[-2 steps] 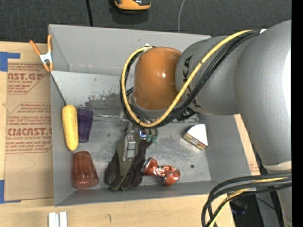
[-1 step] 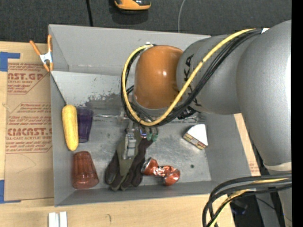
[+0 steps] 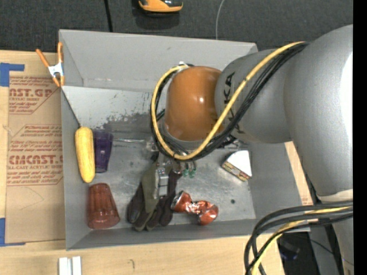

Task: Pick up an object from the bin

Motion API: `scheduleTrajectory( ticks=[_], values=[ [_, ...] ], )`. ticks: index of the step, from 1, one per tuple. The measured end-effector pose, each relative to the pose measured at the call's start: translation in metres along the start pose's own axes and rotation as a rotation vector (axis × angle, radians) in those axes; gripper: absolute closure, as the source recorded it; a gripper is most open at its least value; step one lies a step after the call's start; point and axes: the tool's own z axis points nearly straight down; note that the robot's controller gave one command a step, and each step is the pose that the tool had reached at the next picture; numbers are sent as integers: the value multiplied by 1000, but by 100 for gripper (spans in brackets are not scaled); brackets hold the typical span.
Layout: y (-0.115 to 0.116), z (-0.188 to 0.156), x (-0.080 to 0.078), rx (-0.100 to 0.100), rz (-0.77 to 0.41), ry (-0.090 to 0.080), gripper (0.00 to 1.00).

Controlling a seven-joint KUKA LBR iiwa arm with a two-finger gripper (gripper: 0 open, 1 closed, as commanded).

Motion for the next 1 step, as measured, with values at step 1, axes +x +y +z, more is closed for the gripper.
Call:
scheduleTrajectory(
  ticks=[1],
  values=[
    [-20,43,22,1,-245,8,0]
  ],
)
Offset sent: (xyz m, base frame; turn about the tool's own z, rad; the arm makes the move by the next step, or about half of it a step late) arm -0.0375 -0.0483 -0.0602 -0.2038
